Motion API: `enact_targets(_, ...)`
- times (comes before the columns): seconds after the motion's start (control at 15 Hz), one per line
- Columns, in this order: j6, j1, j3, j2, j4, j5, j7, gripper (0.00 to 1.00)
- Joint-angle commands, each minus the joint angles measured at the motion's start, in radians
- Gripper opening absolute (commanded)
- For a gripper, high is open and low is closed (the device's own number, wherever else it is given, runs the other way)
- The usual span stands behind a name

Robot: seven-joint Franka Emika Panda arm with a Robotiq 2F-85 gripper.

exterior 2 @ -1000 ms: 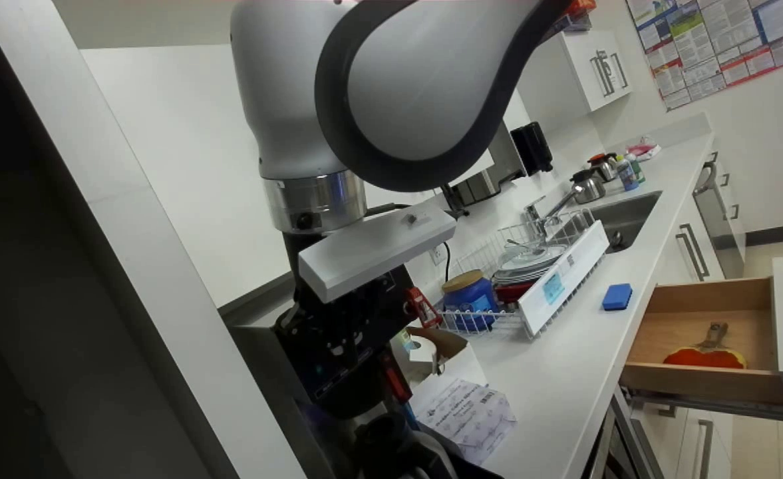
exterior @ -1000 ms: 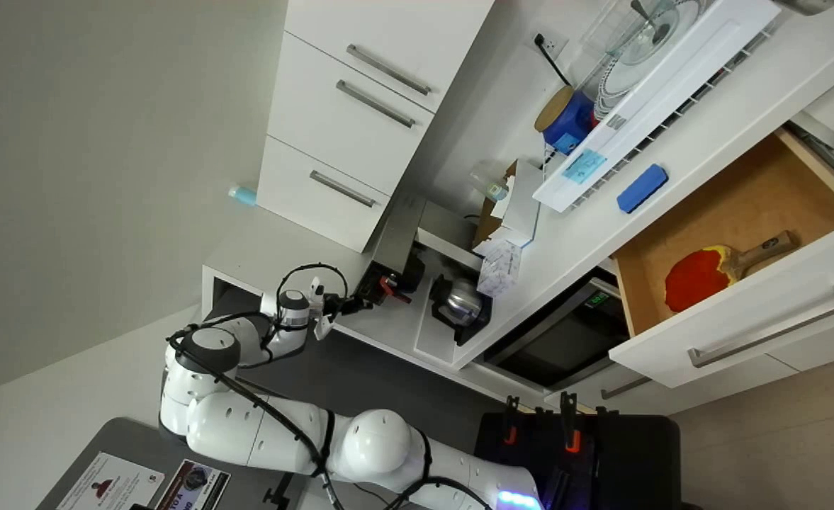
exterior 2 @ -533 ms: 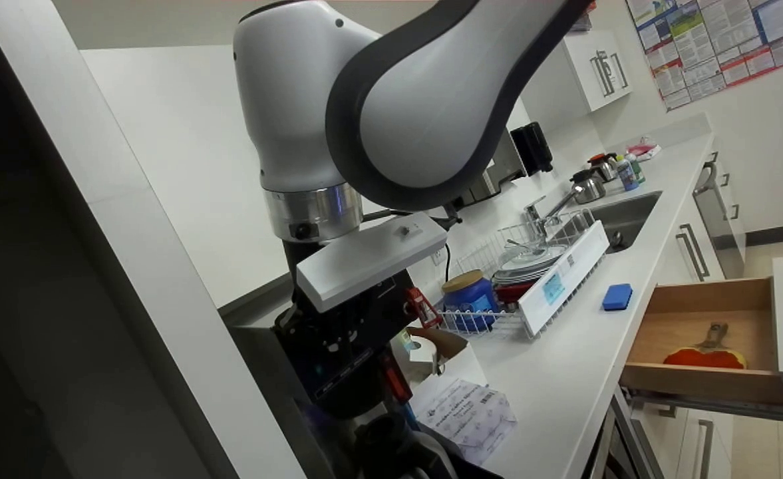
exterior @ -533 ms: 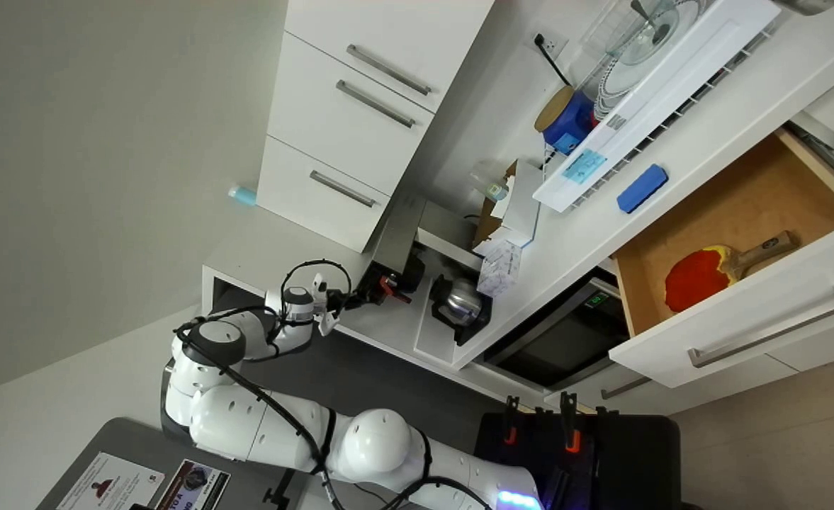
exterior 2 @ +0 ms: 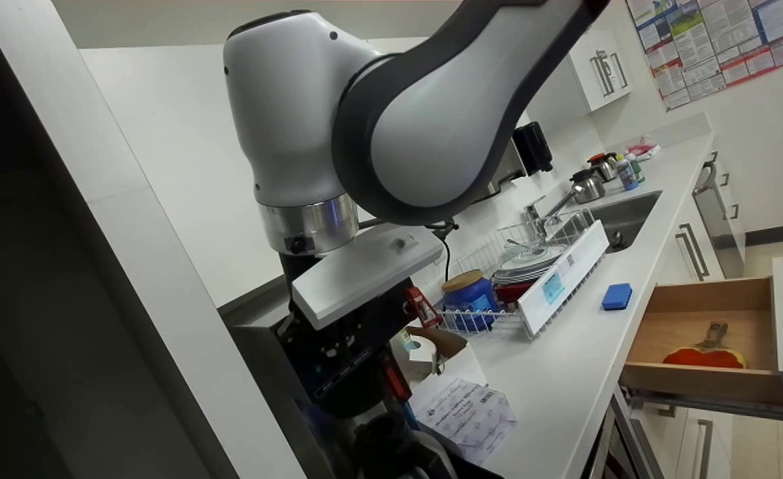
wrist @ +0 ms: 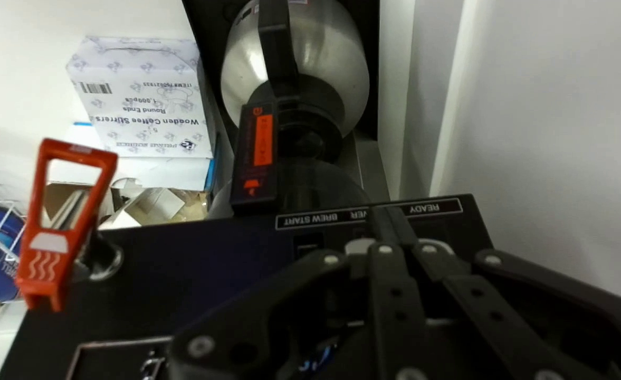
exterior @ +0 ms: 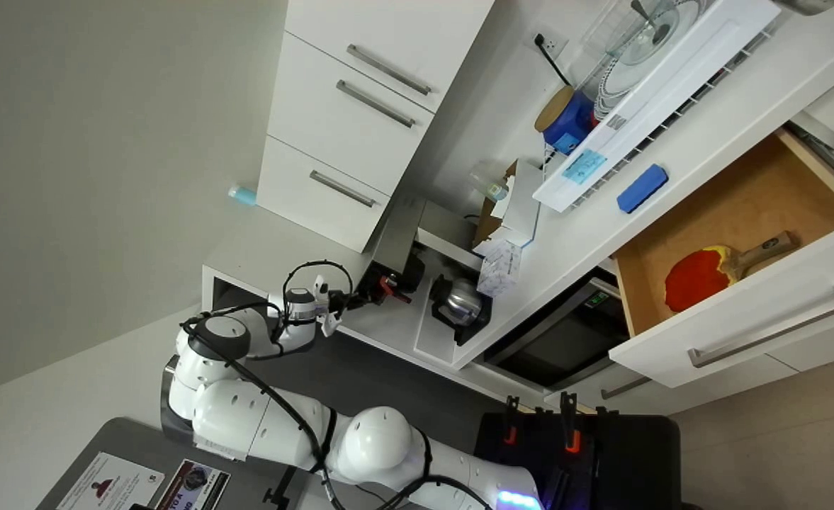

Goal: Turn on the coffee marker

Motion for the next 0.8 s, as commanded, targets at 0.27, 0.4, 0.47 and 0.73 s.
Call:
enact_targets(0.27, -0.127, 0.051, -0.028, 0.012, 0.052, -0.1, 0.091, 0.0)
enact_targets(0.4, -0.142, 0.059, -0.037, 0.007, 0.06, -0.092, 0.088, 0.0)
enact_targets(0.47, -0.138, 0.064, -0.044, 0.01, 0.063, -0.081, 0.081, 0.0)
enact_targets(0.73, -0.139, 0.082, -0.063, 0.014, 0.069, -0.06, 0.067, 0.0)
